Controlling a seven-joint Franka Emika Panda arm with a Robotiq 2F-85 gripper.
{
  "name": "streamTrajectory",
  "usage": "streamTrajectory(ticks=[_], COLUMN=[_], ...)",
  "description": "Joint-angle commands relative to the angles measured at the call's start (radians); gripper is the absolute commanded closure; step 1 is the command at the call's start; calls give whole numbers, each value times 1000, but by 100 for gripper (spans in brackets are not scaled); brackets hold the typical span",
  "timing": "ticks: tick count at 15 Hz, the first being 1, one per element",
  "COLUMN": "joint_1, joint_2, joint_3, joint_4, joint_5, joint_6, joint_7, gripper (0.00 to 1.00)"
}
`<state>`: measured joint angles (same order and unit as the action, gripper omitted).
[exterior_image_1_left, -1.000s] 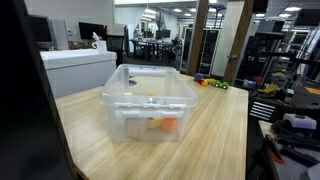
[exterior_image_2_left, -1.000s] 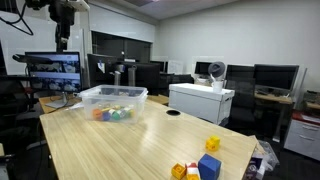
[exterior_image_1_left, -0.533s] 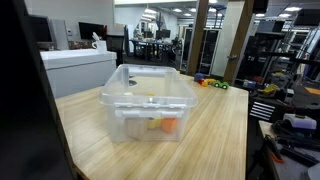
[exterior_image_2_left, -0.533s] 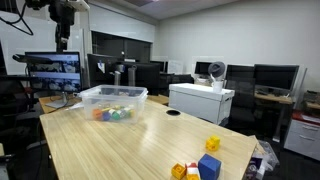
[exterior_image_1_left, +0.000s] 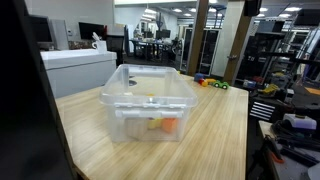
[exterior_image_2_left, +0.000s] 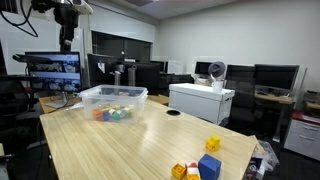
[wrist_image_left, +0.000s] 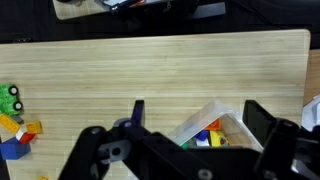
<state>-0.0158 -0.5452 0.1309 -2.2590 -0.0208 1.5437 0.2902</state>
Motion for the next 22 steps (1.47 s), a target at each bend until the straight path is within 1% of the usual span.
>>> streamTrajectory(ticks=[1,4,7,9,11,12,16,18,19,22], joint_1=[-40,-65,-56,-60,-66,-69,-69,-63,-61,-58], joint_2=[123,179,158,159,171,179,261,299,255,296], joint_3=[-33,-78,-94,-97,-110,-115,-129,-124,-131,-131], joint_4=[98,159,163,164,172,175,238,290,237,278], joint_5=[-17,-21,-38,-99,-131,-155,-190,-192,-173,-174], joint_6=[11,12,49,67,84,109,210,173,193,190], joint_7=[49,49,12,-18,-28,-26,-7,-2,5,6], gripper=[0,0,0,0,0,0,0,0,0,0])
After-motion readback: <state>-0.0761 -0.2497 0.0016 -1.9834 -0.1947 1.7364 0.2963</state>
